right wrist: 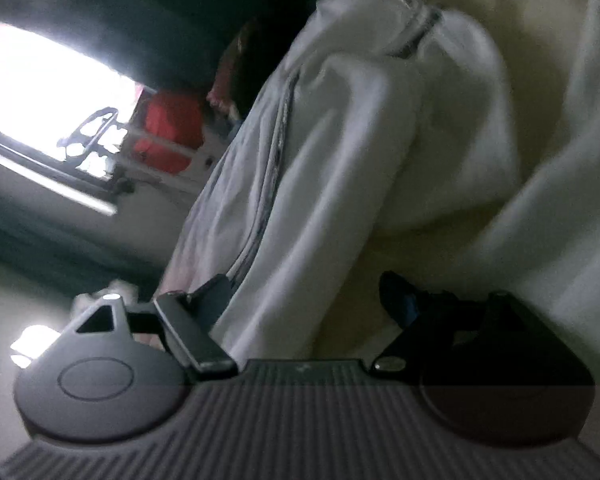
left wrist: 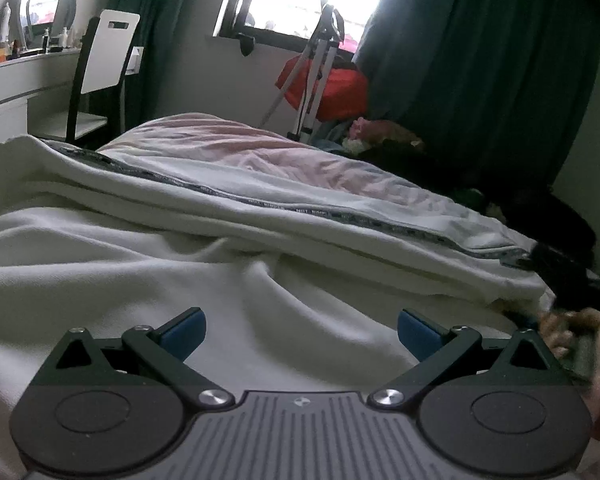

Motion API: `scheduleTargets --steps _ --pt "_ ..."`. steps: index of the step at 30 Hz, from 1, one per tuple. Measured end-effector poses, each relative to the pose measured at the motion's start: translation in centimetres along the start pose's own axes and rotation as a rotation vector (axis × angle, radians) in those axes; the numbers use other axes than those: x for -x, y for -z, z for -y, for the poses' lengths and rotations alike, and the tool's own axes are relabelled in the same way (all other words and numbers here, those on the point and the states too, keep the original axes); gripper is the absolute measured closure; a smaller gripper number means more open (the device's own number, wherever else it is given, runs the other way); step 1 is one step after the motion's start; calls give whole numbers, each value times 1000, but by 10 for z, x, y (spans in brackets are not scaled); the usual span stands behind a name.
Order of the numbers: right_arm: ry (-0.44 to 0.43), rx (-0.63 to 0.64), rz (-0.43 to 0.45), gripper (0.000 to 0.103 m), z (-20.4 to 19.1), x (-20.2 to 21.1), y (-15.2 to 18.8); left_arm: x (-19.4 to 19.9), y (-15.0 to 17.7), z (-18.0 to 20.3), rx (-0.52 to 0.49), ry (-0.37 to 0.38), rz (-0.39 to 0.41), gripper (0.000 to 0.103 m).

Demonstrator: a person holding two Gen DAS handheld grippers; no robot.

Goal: Fold clothes

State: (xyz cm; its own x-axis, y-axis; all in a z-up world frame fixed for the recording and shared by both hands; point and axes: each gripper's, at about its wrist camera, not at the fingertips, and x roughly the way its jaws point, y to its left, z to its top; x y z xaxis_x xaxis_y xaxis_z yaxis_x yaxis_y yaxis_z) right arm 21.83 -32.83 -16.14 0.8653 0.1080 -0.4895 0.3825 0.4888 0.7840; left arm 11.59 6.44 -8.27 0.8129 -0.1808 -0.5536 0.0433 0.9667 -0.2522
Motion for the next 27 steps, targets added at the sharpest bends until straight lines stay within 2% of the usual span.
scheduleTargets --steps 5,11,15,17,18,20,23,26,27 --pt "99 -43 246 20 8 -15 -22 -9 1 -3 26 8 -7 0" --pt "84 -191 411 19 24 -8 -65 -17 0 -8 68 29 -6 0" --pt "46 -27 580 18 -11 29 -94 -21 0 -9 75 35 -9 0" --pt "82 75 667 19 -26 48 -107 -22 -1 -6 66 36 -5 0" --pt "114 107 681 18 -25 56 -114 -22 -1 -5 61 36 -2 0" --pt "137 116 647 18 -16 65 -125 -22 0 -2 52 36 2 0" --pt "132 27 486 19 24 72 -126 -22 2 1 39 30 2 0" --pt "141 -70 386 18 57 79 -103 -20 5 4 22 23 5 0" --pt "110 -101 338 17 67 80 -97 -18 7 5 16 21 8 0"
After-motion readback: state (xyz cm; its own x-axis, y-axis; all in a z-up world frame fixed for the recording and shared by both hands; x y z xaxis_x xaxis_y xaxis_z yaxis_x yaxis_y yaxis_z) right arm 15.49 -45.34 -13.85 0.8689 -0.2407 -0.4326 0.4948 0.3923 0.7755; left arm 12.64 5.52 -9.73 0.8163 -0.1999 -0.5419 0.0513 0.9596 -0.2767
